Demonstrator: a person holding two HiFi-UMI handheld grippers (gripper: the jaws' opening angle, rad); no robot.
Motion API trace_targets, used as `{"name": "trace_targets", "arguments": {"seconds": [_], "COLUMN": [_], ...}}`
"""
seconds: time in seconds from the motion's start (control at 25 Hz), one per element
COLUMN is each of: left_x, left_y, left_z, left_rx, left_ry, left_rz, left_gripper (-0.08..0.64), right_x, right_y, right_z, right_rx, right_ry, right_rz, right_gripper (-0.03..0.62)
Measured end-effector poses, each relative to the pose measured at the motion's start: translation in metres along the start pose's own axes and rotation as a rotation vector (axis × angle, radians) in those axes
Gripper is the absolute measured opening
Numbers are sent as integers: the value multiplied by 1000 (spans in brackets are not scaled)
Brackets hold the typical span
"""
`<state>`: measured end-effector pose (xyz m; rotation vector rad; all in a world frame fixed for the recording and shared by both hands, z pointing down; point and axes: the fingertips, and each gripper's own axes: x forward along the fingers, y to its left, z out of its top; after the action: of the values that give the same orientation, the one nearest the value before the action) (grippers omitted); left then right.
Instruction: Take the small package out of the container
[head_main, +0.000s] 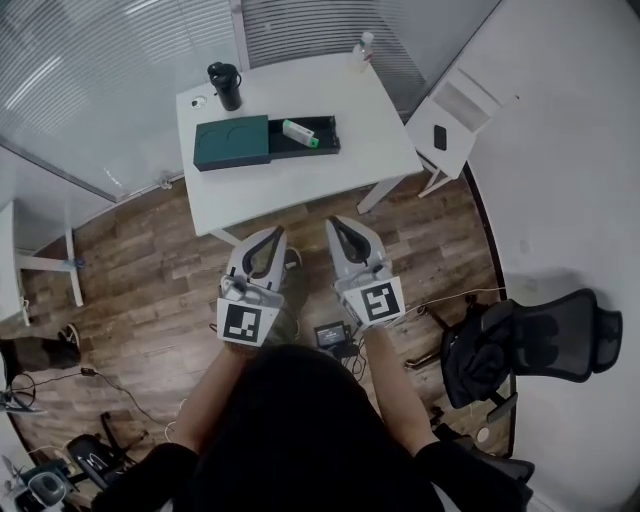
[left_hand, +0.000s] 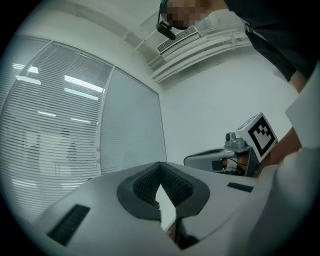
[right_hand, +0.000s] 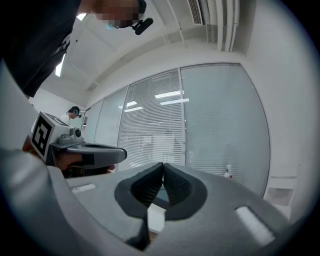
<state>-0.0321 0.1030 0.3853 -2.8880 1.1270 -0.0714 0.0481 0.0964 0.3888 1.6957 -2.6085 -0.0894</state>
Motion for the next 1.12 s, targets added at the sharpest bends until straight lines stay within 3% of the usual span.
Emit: {"name": "trace_targets", "arguments": {"seconds": [0.2, 0.48, 0.84, 1.12], "left_x": [59, 132, 182, 184], "left_y": [23, 71, 127, 140], "left_z": [2, 15, 20, 25], "left_rx": [-31, -54, -62, 28], "left_ry": [-74, -132, -193, -226], "left_rz": [-10, 20, 53, 52], "left_gripper": [-2, -2, -2, -2], "right_x": [29, 91, 160, 186], "right_y": [-49, -110, -173, -188], "right_z": [-13, -11, -17, -19], "right_rx": [-29, -94, -180, -233], "right_ry": [71, 141, 201, 254], "right_rz": [-10, 42, 43, 76], "right_gripper": [0, 0, 0, 0]}}
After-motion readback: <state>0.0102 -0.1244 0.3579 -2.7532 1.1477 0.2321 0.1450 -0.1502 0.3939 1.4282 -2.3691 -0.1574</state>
